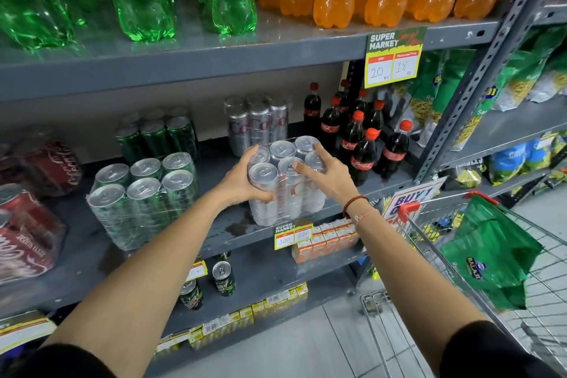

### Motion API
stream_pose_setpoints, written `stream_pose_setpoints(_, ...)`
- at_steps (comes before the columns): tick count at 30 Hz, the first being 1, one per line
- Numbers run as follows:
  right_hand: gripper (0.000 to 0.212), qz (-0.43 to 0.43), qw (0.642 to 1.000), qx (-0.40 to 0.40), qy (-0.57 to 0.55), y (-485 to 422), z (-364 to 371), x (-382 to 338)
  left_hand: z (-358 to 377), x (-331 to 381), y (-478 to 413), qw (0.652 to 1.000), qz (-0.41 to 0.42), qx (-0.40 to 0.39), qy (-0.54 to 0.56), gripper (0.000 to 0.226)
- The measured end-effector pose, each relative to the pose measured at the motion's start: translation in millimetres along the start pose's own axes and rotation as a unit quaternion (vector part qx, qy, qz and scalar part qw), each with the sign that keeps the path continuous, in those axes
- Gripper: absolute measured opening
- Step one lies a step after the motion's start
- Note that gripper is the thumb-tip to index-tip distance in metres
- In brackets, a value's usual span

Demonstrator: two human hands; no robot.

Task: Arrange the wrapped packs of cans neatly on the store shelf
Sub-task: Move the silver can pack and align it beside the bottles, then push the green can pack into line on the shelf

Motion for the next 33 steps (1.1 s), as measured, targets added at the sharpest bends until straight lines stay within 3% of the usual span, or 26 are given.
stream_pose_setpoints(12,0.086,-0.003,1.0,-0.028,-0.009,-8,-1,-2,1,0,-2,1.0,0.011,0.025,0.011,0.125)
stream_pose_setpoints(20,0.085,-0.014,1.0,-0.014,-0.013,-3,-3,-2,0,0,0,1.0,0.012,0.002,-0.004,0.127)
stream_pose_setpoints(25,0.087,0.015,1.0,0.0,-0.014,5,-4,-7,-3,7,8,0.995,0.049,0.018,-0.08,0.129)
stream_pose_setpoints(27,0.085,-0.006,0.998,0.066,-0.019,16,-6,-18,-14,10,20,0.99,0.077,0.044,-0.105,0.126)
stream_pose_setpoints(30,0.077,-0.109,0.981,0.159,-0.028,40,1,-55,-51,14,51,0.975,0.138,0.136,-0.113,0.114)
stream_pose_setpoints(33,0.08,-0.164,0.975,0.135,-0.062,58,33,-95,-104,0,86,0.947,0.159,0.247,-0.131,0.103)
Point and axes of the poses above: each hand's wrist, its own y-axis away from the middle knuckle, its own z-axis out of the palm, x = y × z, the point moved 5 cm from there along -y, towards the middle knuckle, and after that the axes turned 3 degrees about x, right-handed, at the moved point
